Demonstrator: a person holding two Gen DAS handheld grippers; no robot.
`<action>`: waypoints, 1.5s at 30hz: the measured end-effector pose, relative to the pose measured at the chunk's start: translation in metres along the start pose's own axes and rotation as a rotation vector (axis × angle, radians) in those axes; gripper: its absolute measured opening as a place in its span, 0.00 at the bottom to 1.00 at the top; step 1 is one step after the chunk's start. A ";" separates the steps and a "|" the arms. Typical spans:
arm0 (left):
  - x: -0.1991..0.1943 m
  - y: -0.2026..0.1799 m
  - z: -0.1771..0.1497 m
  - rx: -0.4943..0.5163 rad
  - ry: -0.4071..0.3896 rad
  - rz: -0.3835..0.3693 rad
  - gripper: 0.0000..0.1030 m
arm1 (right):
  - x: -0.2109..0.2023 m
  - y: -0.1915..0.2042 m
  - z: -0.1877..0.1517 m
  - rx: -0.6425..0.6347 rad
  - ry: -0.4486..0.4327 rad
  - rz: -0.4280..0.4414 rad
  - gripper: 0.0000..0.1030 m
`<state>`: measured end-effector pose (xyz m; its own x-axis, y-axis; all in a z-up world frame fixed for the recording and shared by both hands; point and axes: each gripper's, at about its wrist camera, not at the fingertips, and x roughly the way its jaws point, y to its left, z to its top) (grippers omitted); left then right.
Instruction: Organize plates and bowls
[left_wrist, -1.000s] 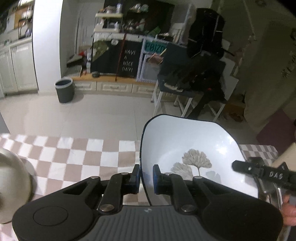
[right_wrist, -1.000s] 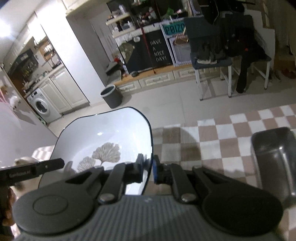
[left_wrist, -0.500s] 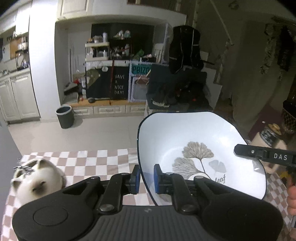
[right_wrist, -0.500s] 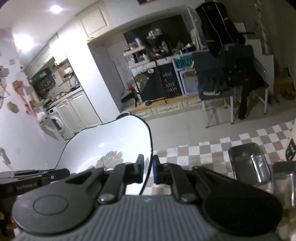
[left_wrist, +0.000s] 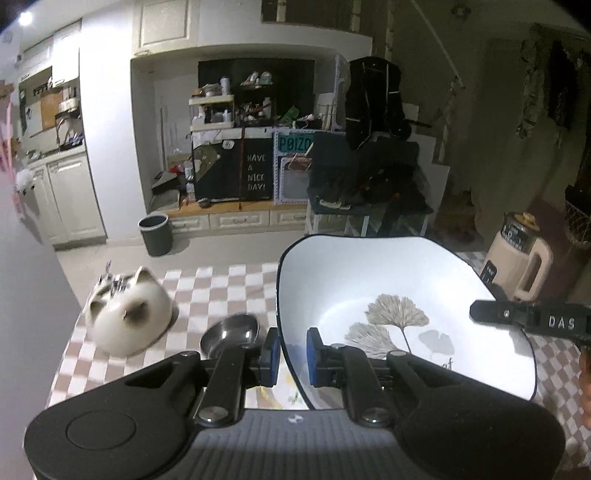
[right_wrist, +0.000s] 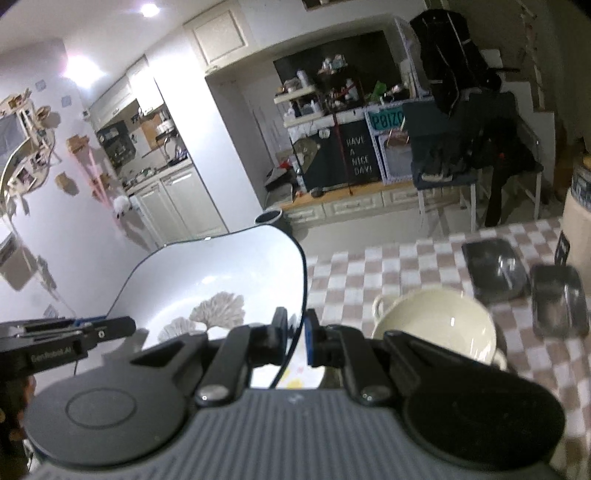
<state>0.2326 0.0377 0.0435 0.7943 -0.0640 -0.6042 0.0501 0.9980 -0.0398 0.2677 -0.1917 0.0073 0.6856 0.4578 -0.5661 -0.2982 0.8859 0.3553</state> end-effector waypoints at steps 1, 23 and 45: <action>-0.001 0.002 -0.007 -0.010 0.009 0.000 0.15 | 0.001 0.000 -0.006 -0.003 0.017 -0.001 0.12; 0.048 0.019 -0.105 -0.064 0.255 -0.043 0.15 | 0.040 0.005 -0.088 -0.052 0.315 -0.081 0.13; 0.082 0.027 -0.129 -0.064 0.450 -0.005 0.15 | 0.076 0.016 -0.123 -0.077 0.493 -0.145 0.14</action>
<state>0.2208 0.0595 -0.1101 0.4512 -0.0775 -0.8891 0.0045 0.9964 -0.0845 0.2339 -0.1333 -0.1214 0.3351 0.2941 -0.8951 -0.2840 0.9374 0.2017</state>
